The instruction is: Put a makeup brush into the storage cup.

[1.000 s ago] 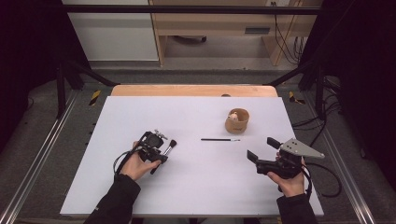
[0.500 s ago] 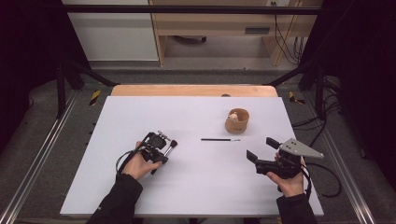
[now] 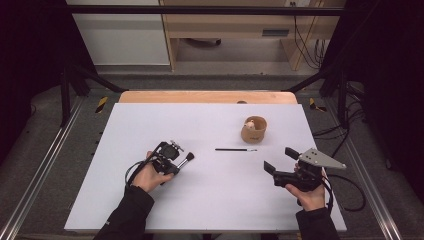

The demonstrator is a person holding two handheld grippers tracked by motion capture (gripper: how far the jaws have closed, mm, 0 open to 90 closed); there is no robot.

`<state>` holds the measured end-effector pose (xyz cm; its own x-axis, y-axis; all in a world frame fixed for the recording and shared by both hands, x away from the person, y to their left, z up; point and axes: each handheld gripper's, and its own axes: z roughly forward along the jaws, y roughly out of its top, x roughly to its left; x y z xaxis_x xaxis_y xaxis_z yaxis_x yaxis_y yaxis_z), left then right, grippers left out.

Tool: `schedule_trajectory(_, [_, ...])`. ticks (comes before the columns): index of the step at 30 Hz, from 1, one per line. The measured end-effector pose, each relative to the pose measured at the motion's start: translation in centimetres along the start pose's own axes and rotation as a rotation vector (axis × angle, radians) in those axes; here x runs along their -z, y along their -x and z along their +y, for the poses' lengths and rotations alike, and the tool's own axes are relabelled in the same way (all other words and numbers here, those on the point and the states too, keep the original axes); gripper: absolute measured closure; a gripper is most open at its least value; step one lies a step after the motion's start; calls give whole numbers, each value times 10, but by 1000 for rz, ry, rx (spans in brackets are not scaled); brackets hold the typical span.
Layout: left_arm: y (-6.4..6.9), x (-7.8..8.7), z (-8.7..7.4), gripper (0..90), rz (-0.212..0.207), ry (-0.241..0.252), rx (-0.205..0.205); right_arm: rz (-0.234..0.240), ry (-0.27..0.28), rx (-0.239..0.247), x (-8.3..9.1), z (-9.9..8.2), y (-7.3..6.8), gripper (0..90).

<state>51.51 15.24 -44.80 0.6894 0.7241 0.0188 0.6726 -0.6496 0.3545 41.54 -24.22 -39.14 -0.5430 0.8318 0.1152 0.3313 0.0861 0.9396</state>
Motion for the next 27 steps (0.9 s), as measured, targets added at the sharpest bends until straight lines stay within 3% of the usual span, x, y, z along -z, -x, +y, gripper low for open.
schedule_trajectory(9, [2,1,0,780,5,4,-23,0,-3,-4,-1,-1,1,90])
schedule_trajectory(15, [2,9,-5,781,39,41,-34,-2,-3,-4,-1,-1,1,90])
schedule_trajectory(22, [0,29,-16,781,44,150,-10,0,0,-7,0,-1,1,90])
schedule_trajectory(27, [3,41,-24,781,70,241,19,1,2,-8,0,0,0,90])
